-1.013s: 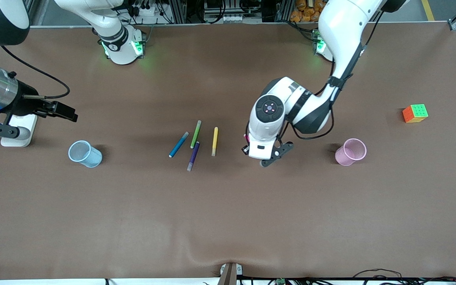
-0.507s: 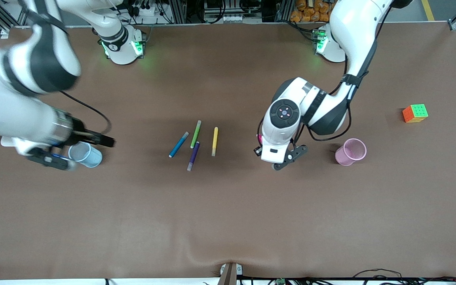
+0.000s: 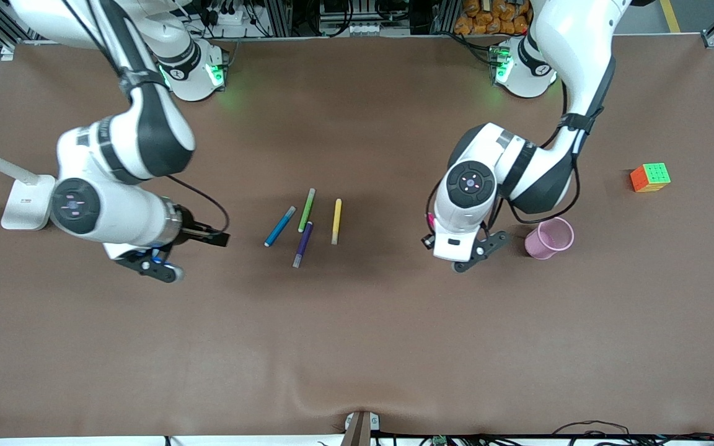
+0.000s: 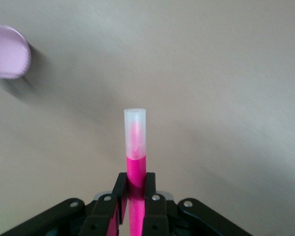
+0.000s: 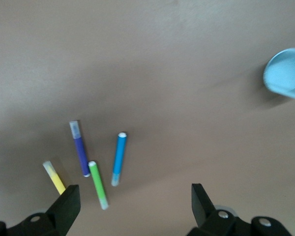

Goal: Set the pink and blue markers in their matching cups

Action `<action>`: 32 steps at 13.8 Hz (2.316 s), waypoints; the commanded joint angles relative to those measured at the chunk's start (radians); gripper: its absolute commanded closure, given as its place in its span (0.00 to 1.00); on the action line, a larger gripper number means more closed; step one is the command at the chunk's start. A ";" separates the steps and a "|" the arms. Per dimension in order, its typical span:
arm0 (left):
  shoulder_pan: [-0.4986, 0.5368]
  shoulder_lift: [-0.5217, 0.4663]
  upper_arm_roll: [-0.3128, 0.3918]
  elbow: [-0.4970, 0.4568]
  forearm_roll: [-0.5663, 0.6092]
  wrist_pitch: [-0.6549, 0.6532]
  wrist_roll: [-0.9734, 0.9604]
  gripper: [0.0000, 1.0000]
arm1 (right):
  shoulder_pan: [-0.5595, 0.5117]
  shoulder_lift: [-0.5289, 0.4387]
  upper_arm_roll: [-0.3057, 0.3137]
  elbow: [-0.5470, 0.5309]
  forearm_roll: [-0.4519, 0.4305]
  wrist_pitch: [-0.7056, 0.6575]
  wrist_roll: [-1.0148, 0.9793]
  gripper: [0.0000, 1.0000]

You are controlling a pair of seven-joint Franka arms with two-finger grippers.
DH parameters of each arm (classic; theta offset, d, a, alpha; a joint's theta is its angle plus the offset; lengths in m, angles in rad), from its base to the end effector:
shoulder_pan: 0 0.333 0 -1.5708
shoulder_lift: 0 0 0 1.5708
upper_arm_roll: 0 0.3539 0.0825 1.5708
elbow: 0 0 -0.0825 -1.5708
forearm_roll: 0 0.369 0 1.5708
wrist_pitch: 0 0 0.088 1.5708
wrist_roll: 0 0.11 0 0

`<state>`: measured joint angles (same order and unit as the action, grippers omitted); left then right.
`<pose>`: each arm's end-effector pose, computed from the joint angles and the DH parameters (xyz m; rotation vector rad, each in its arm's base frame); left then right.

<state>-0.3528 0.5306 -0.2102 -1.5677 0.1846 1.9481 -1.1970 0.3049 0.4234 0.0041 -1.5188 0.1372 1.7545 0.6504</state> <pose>0.5947 -0.3332 0.3662 -2.8752 -0.8500 0.0621 0.6257 0.2125 0.4411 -3.0338 0.5825 0.3538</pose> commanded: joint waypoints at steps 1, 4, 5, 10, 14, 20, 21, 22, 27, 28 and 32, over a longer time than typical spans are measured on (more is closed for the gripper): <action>0.032 -0.037 -0.006 -0.041 0.065 -0.037 0.013 1.00 | 0.072 0.014 -0.007 -0.059 0.005 0.083 0.125 0.00; 0.063 -0.037 -0.006 -0.041 0.133 -0.083 0.011 1.00 | 0.118 0.057 -0.007 -0.118 0.004 0.164 0.133 0.00; 0.074 -0.041 -0.006 -0.041 0.157 -0.093 0.013 1.00 | 0.134 0.083 -0.007 -0.118 0.004 0.178 0.133 0.00; 0.133 -0.058 -0.006 -0.041 0.213 -0.113 0.028 1.00 | 0.157 0.112 -0.007 -0.242 0.005 0.236 0.153 0.00; 0.178 -0.070 -0.006 -0.041 0.248 -0.130 0.042 1.00 | 0.183 0.110 -0.006 -0.336 0.005 0.358 0.158 0.14; 0.233 -0.077 -0.006 -0.081 0.378 -0.146 0.034 1.00 | 0.212 0.113 -0.006 -0.345 0.047 0.368 0.160 0.31; 0.235 -0.081 -0.006 -0.104 0.410 -0.146 0.022 1.00 | 0.217 0.121 -0.006 -0.350 0.048 0.382 0.161 0.31; 0.241 -0.084 -0.006 -0.124 0.441 -0.146 0.013 1.00 | 0.217 0.121 -0.006 -0.366 0.048 0.407 0.176 0.32; 0.239 -0.084 -0.006 -0.215 0.582 -0.146 -0.171 1.00 | 0.238 0.141 -0.006 -0.388 0.048 0.461 0.189 0.50; 0.236 -0.081 -0.006 -0.228 0.607 -0.146 -0.220 1.00 | 0.240 0.141 -0.006 -0.388 0.050 0.462 0.189 0.53; 0.226 -0.066 -0.008 -0.261 0.662 -0.146 -0.341 1.00 | 0.244 0.143 -0.006 -0.388 0.051 0.470 0.190 0.53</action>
<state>-0.1211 0.4879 -0.2152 -1.7911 0.8091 1.8046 -1.4831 0.5357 0.5647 0.0050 -1.9022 0.1754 2.2092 0.8219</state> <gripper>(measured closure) 0.819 0.524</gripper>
